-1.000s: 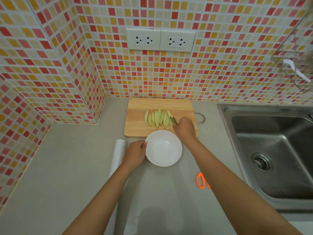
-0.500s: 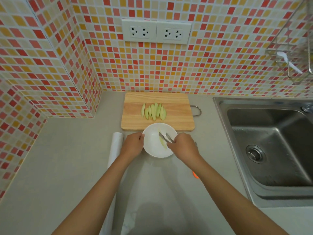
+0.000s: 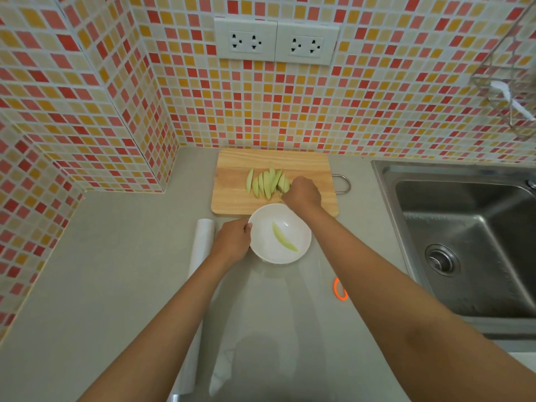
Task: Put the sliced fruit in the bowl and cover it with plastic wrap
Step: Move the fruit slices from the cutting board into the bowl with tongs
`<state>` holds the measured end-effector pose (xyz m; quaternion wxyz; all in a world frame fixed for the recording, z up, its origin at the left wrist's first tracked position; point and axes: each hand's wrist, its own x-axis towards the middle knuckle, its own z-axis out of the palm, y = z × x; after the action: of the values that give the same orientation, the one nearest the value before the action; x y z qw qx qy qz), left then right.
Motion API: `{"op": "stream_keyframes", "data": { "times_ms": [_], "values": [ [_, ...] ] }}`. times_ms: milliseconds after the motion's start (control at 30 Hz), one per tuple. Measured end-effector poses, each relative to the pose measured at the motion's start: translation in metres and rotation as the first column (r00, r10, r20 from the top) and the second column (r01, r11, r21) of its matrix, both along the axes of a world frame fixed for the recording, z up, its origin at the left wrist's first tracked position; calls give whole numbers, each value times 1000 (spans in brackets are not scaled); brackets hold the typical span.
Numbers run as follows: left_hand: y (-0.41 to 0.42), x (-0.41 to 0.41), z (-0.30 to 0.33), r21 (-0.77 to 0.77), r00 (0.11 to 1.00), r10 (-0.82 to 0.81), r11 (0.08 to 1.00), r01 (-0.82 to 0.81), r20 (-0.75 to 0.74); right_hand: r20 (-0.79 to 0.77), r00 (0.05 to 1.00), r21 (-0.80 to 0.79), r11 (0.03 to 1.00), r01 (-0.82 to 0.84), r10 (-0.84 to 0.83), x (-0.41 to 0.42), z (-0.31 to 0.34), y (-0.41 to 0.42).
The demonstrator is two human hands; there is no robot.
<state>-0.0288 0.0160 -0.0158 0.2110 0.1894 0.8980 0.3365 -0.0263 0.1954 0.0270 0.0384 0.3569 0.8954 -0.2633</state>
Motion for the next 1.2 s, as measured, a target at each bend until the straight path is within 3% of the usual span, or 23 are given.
{"op": "stream_keyframes", "data": {
  "times_ms": [200, 467, 700, 867, 1000, 1200],
  "values": [
    [-1, 1, 0, -23, 1000, 6, 1000, -6, 18, 45, 999, 56, 998, -29, 27, -7, 1, 1],
    [-1, 3, 5, -46, 1000, 2, 999, -1, 17, -83, 996, 59, 997, 41, -36, 10, 4, 17],
    [1, 5, 8, -80, 1000, -10, 997, 12, 21, -61, 995, 7, 997, 82, -81, 9, -2, 12],
    [1, 4, 8, -69, 1000, -11, 998, 13, 24, 25, 998, 73, 996, 59, -61, 8, -3, 9],
    [2, 2, 7, -68, 999, -13, 998, 15, 29, -29, 997, 69, 995, 77, -75, 16, 3, 30],
    [3, 1, 5, -45, 1000, -13, 999, 13, 18, 78, 997, 125, 992, -9, -1, 28, -6, 26]
  ]
}}
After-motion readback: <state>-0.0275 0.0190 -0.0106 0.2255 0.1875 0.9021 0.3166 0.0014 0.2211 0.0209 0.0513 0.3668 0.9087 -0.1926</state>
